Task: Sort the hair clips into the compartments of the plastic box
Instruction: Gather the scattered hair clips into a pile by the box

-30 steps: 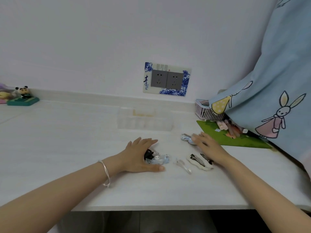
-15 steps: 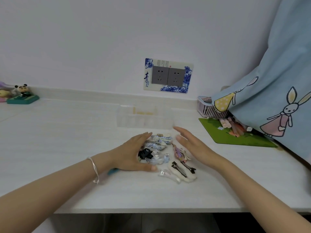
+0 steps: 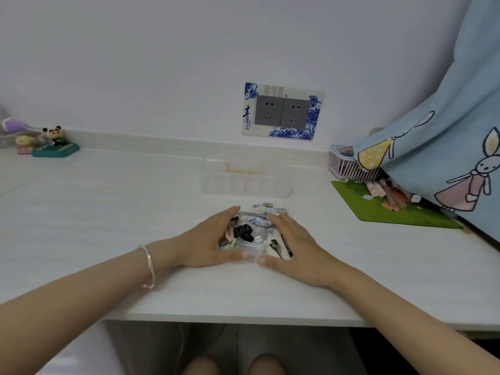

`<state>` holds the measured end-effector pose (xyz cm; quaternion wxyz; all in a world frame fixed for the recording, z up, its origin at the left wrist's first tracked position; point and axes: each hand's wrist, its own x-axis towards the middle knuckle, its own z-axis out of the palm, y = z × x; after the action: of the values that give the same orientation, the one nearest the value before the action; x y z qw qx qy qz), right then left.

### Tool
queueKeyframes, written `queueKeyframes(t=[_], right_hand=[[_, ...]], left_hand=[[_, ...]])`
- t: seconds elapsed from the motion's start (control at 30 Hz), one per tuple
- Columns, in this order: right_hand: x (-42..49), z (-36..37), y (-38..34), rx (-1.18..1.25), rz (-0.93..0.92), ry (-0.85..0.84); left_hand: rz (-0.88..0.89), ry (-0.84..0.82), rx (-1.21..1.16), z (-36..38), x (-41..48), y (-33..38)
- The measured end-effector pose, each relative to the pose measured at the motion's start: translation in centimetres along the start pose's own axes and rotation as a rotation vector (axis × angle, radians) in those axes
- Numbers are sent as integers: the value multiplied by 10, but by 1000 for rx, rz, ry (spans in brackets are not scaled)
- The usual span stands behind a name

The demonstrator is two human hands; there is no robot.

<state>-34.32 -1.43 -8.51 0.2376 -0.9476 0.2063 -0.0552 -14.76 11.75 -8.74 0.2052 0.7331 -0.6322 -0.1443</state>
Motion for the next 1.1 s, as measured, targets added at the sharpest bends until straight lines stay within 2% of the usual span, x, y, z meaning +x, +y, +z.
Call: queueKeyframes(t=[0.07,0.13,0.2,0.3,0.47,0.63,0.67,0.73,0.8,0.87,1.1], right_hand=[[5,4,-7,15,-35,3],[13,2,-4,63,-42,86],[27,-4,4,190,14,182],[52,-12,10,308,92,210],[71,-1,6,294,42,107],[57,7,1,291,-60,22],[56,3,0,306,-75,30],[63,-9,4,323,-88,148],[79,-26,12,332,-70,294],[97,-41,20,305,-29,358],[128,-45,43,260,77,286]], left_hand=[[34,50,0,4,3,3],[61,79,-11,6,2,2],[58,74,-16,4,1,-1],[34,40,-13,2,-1,-2],[50,61,-30,-1,2,-8],[89,272,38,-21,16,-23],[77,317,51,-27,22,-25],[44,364,103,-36,38,-30],[5,368,171,-42,55,-36],[-42,354,201,-45,70,-42],[-97,329,129,-44,86,-49]])
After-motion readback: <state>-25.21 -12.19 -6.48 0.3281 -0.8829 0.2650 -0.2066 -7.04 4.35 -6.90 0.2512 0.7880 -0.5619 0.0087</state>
